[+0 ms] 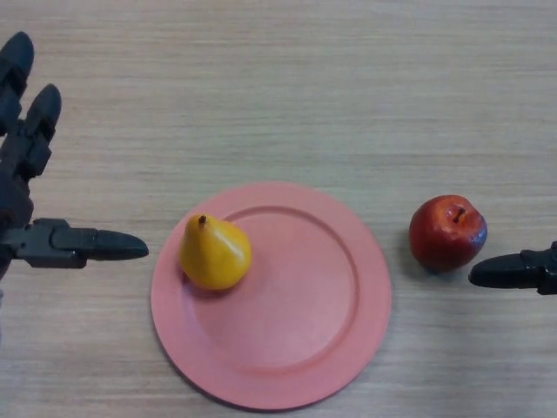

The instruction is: Pick up the yellow pear and place it on the plate

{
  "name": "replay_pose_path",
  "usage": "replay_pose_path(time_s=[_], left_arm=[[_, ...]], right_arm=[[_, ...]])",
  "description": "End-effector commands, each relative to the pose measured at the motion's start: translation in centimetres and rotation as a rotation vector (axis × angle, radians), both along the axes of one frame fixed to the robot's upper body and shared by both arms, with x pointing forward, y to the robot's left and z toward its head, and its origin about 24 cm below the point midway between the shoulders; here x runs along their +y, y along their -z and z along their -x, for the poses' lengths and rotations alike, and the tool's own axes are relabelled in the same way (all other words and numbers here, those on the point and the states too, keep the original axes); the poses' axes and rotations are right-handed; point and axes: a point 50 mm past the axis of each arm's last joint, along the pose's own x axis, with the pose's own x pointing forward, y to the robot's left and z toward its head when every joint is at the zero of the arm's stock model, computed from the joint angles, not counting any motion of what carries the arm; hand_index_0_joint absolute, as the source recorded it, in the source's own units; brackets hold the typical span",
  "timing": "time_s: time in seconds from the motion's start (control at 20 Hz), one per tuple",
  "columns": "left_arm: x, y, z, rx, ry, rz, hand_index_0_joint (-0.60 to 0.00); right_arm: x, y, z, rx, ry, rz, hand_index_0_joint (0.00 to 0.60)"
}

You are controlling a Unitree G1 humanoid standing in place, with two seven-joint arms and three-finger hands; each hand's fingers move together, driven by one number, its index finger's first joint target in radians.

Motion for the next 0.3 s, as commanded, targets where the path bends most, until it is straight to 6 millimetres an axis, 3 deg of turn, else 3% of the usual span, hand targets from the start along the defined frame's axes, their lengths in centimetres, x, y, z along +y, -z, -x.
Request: replay_pose_path(time_s=[0.05,0.3], left_arm=[[1.44,-3.85,1.15,-0.185,-0.019,-0.043,0.0],[1.03,-4.07,1.14,-0.201,-0.029,-0.122,0.0]], right_arm=[[-0.22,-3.36,0.49,-0.225,-0.025,0.033,0.0],[-0.2,-3.41,0.44,-0.219,-0.044,0.03,0.0]])
